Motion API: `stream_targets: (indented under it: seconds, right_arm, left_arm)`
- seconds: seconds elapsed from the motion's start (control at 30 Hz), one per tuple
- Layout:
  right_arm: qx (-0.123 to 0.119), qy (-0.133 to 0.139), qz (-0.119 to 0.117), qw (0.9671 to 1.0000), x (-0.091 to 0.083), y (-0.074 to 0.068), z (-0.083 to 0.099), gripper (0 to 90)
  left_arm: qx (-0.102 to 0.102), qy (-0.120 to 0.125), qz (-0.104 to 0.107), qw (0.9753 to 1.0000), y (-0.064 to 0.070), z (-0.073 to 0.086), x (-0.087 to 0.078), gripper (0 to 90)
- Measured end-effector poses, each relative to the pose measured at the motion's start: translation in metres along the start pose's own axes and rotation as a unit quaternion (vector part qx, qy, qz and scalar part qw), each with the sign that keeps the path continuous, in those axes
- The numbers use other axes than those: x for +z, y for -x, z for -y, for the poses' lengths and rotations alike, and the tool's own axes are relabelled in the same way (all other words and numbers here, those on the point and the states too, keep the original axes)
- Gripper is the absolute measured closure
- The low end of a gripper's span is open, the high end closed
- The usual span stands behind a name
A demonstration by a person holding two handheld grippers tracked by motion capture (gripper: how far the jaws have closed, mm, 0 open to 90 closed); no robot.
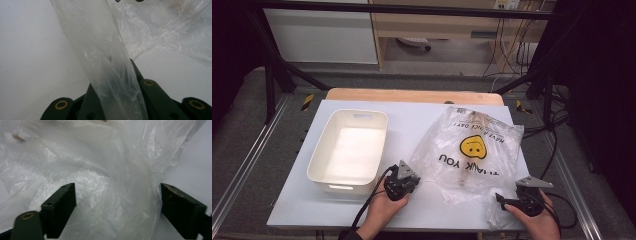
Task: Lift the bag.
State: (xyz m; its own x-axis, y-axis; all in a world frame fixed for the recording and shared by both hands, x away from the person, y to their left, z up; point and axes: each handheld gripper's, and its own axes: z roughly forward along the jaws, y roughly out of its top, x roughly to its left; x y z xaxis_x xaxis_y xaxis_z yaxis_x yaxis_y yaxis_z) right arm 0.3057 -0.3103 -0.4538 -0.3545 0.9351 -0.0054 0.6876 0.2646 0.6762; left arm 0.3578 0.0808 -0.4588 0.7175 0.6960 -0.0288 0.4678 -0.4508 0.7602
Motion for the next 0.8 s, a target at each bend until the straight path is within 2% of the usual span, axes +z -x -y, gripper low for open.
stream_targets:
  seconds: [0.1,0.17,0.27,0.43,0.57,0.67,0.8]
  right_arm:
    - [-0.017,0.006,-0.014,0.9997,0.0,-0.006,-0.002,35.8]
    - [-0.024,0.008,-0.024,0.9994,0.0,-0.008,-0.004,51.1]
    - [-0.036,0.009,-0.037,0.9986,0.001,-0.012,-0.007,67.2]
    - [-0.044,0.009,-0.052,0.9976,0.006,-0.014,-0.013,86.4]
    - [-0.043,0.008,-0.063,0.9971,0.009,-0.013,-0.017,90.0]
    - [-0.05,0.01,-0.074,0.9959,0.011,-0.014,-0.019,90.0]
    - [-0.062,0.011,-0.078,0.9949,0.015,-0.02,-0.026,90.0]
  left_arm:
    - [0.001,0.0,0.0,1.0,0.0,0.0,0.0,82.6]
    - [0.001,0.0,0.0,1.0,0.0,0.0,0.0,82.8]
    - [0.001,0.0,0.0,1.0,0.0,0.0,0.0,83.0]
    - [0.001,0.0,-0.001,1.0,0.0,0.0,0.0,83.3]
    - [0.001,0.001,-0.001,1.0,-0.001,0.0,0.0,85.1]
    - [0.002,0.001,-0.001,1.0,-0.001,0.0,0.0,86.9]
    - [0.001,0.001,-0.001,1.0,-0.002,0.0,0.0,90.0]
